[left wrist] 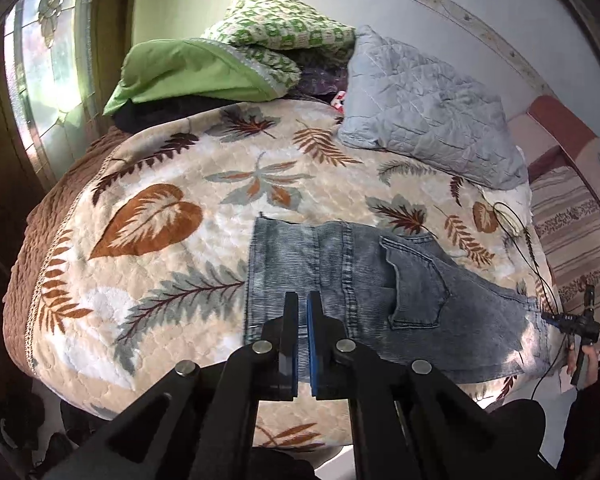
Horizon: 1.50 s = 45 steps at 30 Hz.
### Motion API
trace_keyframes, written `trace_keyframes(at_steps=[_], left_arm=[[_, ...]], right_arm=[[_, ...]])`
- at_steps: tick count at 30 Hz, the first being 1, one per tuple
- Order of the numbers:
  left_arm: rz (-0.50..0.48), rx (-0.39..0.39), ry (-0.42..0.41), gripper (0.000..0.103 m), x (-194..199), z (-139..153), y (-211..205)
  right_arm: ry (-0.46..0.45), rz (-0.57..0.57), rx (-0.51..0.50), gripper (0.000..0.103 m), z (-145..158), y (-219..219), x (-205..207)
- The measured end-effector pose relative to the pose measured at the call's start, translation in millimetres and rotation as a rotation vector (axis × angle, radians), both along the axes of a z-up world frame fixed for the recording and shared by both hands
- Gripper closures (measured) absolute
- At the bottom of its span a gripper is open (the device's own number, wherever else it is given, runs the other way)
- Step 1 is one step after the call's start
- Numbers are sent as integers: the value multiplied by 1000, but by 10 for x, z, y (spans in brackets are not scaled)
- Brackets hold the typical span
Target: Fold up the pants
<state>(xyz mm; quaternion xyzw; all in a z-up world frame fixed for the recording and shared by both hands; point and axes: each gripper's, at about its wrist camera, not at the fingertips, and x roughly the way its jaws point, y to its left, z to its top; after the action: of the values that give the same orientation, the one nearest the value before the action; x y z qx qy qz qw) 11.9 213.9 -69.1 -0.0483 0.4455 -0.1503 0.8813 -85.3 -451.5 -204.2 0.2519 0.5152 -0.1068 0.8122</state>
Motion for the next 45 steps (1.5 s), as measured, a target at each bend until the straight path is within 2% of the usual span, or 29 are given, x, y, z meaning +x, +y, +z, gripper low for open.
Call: trace_keyframes(at_steps=[1, 2, 3, 4, 7, 9, 10, 11, 12, 15, 17, 19, 21, 22, 24, 27, 30, 33, 36, 37, 40, 43, 45], left_arm=[[-41, -4, -2, 76, 0, -18, -181], [-77, -9, -1, 64, -2, -46, -367], [-111, -18, -5, 46, -9, -81, -547], [-147, -29, -7, 41, -20, -124, -727], [-260, -52, 40, 41, -44, -320, -1260], [-320, -37, 81, 41, -76, -499, -1538], [-340, -18, 98, 41, -84, -593, -1652], [-346, -3, 109, 41, -89, -679, -1739], [-351, -4, 118, 41, -88, -759, -1802], [-360, 21, 174, 42, -64, -1007, -1895], [-351, 53, 203, 50, -75, -1141, -1877], [-362, 65, 180, 59, -112, -1156, -1833], [-358, 54, 189, 64, -107, -1148, -1767], [-351, 46, 195, 67, -102, -1144, -1739], [-344, 42, 199, 71, -90, -1138, -1703], [-336, 38, 199, 71, -86, -1139, -1699], [-358, 64, 178, 72, -104, -1147, -1739], [-370, 74, 171, 73, -106, -1175, -1752], [-392, 82, 172, 74, -123, -1181, -1760], [-394, 82, 177, 76, -129, -1181, -1751], [-396, 73, 188, 80, -149, -1180, -1710], [-389, 53, 199, 81, -142, -1189, -1676], [-386, 54, 199, 81, -138, -1197, -1683]], right_arm=[[-1, 11, -6, 85, 24, 25, 20], [3, 22, -24, 84, 48, 56, 35], [9, 36, -34, 81, 62, 86, 49], [17, 49, -42, 76, 63, 115, 68], [41, 54, -53, 73, 17, 142, 108], [27, 50, -56, 73, 14, 141, 117], [21, 48, -57, 77, 20, 131, 110], [17, 42, -62, 79, 30, 118, 103], [10, 37, -75, 86, 52, 111, 101], [-17, 34, -88, 87, 141, 93, 113], [-40, 37, -100, 87, 220, 88, 131], [-52, 41, -119, 87, 287, 86, 165], [-75, 39, -133, 88, 352, 66, 188], [-85, 28, -146, 98, 385, 47, 196], [-108, 1, -165, 100, 435, -17, 218], [-133, -33, -126, 100, 421, -124, 282], [-147, 50, -47, 100, 378, -9, 333], [-127, 75, -38, 99, 379, 103, 257], [-145, 56, 66, 99, 365, 73, 133], [-129, 61, 66, 99, 342, 108, 127], [-33, 78, -22, 99, 228, 226, 167], [-29, 13, -20, 99, 150, 88, 124], [-75, -41, 0, 99, 170, -43, 34]])
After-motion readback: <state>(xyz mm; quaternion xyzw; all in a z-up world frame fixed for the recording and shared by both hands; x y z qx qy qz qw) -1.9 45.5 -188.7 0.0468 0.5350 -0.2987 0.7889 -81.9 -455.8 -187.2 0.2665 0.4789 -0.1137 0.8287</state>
